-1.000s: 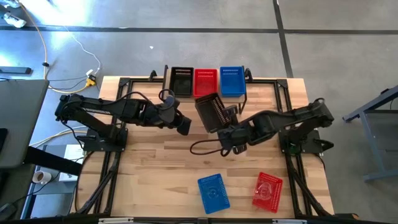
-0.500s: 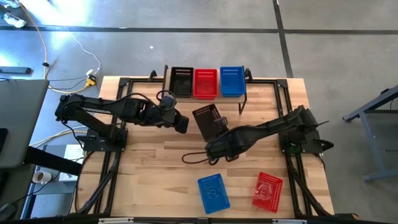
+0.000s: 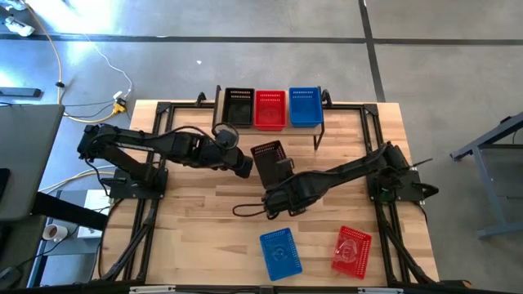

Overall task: Stack baskets on shelf by color
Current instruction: Stack the black bin on top of the black bins on the shelf

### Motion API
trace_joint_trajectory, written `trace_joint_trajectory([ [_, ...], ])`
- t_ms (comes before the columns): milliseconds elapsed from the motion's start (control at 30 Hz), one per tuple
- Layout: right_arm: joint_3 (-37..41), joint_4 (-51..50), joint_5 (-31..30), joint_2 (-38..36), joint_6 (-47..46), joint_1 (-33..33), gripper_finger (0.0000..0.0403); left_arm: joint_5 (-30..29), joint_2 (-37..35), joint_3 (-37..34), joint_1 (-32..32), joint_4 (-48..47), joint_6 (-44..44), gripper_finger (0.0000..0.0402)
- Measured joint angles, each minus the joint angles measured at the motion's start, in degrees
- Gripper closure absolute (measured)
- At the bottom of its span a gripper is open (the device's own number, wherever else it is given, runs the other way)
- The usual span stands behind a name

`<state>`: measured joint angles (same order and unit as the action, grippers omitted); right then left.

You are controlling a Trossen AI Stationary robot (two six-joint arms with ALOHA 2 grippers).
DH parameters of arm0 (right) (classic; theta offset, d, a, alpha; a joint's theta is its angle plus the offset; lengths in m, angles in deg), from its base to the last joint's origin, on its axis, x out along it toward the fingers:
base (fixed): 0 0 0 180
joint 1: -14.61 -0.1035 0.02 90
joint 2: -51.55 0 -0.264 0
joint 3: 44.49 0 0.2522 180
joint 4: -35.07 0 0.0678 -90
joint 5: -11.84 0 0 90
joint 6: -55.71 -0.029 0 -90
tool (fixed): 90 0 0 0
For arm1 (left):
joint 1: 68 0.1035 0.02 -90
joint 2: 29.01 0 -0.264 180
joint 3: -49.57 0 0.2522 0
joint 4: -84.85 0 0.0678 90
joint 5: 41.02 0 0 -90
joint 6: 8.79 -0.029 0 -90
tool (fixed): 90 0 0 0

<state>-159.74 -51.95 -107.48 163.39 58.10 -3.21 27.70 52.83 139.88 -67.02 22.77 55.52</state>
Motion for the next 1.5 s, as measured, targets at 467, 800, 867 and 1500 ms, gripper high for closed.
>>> trace_joint_trajectory([
  [467,-5.09,0.77,-2.13,-0.02,5.89,-1.01,0.0403,1.32,-0.04,0.0,1.67,0.05,1.11,0.0312],
  [800,-5.71,0.78,-3.35,-0.02,8.17,-0.7,0.0403,1.2,0.85,0.02,1.67,-0.03,3.05,0.0312],
  [867,-5.71,1.2,-4.06,-0.02,8.16,-0.7,0.0403,1.88,1.59,0.0,1.99,-0.33,3.25,0.0312],
  [1500,-5.71,1.51,-4.28,-0.02,6.65,-0.27,0.0403,8.28,4.64,0.02,3.9,-0.72,8.85,0.0312],
])
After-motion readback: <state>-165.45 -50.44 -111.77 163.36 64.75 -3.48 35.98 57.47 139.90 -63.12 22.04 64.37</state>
